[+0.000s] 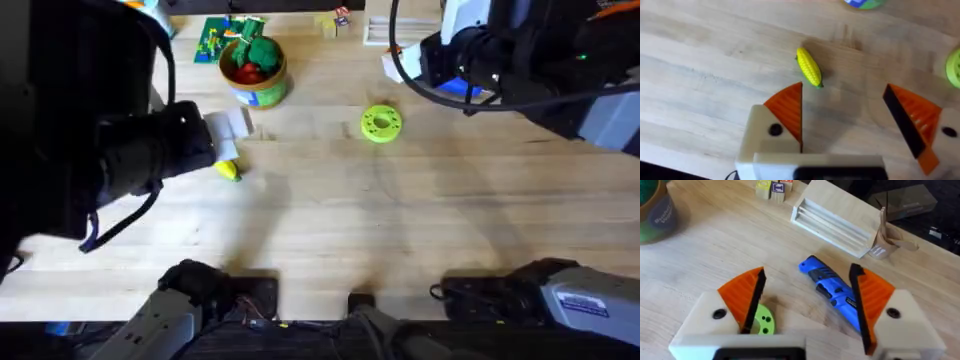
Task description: Pick up the gripper from the table and insert it into the empty holder that is missing its gripper. Then pick up a screw, insert it into the mounting hole, and use the screwdriver to tighten it. Finally, clean up the table by picking up the vegetable and placing it into the bucket.
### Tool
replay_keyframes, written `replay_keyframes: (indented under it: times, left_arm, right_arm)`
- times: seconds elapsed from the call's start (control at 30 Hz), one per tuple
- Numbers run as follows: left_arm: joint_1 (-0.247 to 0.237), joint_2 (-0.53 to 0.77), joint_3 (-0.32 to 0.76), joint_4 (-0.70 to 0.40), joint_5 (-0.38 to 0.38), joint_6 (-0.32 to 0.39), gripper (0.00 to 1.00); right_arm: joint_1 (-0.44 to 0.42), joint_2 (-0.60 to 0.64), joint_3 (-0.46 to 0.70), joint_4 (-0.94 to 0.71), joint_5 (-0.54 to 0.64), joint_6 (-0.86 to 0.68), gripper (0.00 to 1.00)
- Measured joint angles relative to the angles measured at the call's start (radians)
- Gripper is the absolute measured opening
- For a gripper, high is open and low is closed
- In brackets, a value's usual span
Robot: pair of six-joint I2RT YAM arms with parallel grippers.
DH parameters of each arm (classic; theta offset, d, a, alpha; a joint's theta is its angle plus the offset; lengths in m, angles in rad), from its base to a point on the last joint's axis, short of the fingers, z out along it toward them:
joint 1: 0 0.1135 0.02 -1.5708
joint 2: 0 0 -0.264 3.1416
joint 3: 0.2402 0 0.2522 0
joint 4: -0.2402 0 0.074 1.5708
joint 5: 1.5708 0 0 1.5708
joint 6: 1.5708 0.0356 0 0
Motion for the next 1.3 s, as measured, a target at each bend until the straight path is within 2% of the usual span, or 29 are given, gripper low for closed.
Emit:
replay_keyframes:
  times: [0.07, 0.2, 0.3, 0.43, 0.6, 0.7, 0.83, 1.03, 1.23, 1.3]
  left_arm:
    - [0.095, 0.030, 0.000, 0.004, 0.020, -0.060, 0.991]
    - [0.262, 0.119, 0.000, 0.008, 0.085, -0.109, 0.990]
    - [0.351, 0.216, 0.000, 0.026, 0.127, -0.127, 0.990]
    - [0.420, 0.357, 0.000, 0.068, 0.159, -0.118, 0.990]
    - [0.464, 0.540, 0.000, 0.156, 0.274, -0.051, 0.990]
    - [0.476, 0.637, 0.000, 0.166, 0.328, -0.026, 0.990]
    - [0.501, 0.739, 0.000, 0.167, 0.363, -0.001, 0.990]
    - [0.524, 0.820, 0.000, 0.188, 0.383, 0.022, 0.982]
    - [0.524, 0.841, 0.000, 0.210, 0.403, 0.035, 0.789]
    - [0.524, 0.841, 0.000, 0.210, 0.406, 0.036, 0.677]
  right_arm:
    - [0.005, 0.000, 0.000, 0.000, 0.000, 0.000, 0.992]
    - [0.012, 0.000, 0.000, 0.000, -0.001, 0.000, 0.993]
    - [0.012, 0.000, 0.000, 0.000, -0.003, 0.000, 0.993]
    - [0.012, 0.000, 0.000, 0.000, -0.003, 0.000, 0.992]
    - [0.012, 0.000, 0.000, 0.000, -0.003, 0.000, 0.992]
    - [0.012, 0.000, 0.000, 0.000, -0.003, 0.000, 0.992]
    - [0.012, 0.000, 0.000, 0.000, -0.003, 0.000, 0.992]
    - [0.012, 0.000, 0.000, 0.000, -0.003, 0.000, 0.991]
    - [0.012, 0.000, 0.000, 0.000, -0.003, -0.001, 0.992]
    - [0.012, 0.000, 0.000, 0.000, -0.003, -0.005, 0.992]
